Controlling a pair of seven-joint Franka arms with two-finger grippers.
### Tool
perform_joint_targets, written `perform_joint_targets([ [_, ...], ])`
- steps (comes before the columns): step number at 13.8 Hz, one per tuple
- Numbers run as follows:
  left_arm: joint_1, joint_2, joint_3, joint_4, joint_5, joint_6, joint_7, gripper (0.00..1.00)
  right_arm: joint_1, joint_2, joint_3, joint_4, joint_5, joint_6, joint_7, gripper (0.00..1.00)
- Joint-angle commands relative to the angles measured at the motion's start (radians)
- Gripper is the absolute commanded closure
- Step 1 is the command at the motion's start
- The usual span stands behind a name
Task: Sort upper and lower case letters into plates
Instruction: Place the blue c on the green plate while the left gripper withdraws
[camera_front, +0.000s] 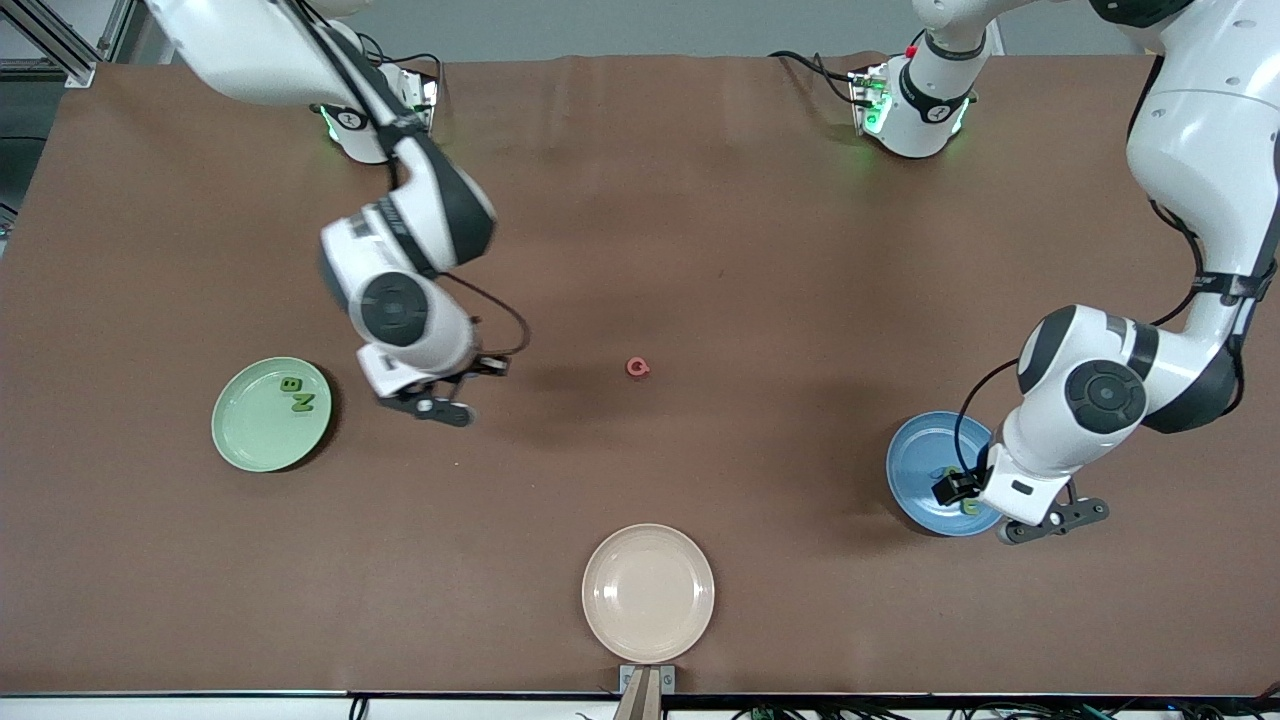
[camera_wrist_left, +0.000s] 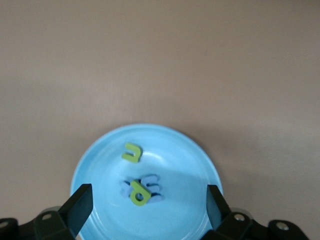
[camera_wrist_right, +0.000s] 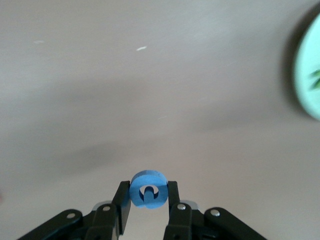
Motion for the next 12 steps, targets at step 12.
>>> perform_joint_targets([
  [12, 0.068, -0.382, -0.018, 0.13, -0.424, -0.513, 0.365, 0.0, -0.542, 0.021, 0.009, -0.163, -0.013, 0.247, -0.986, 0.79],
])
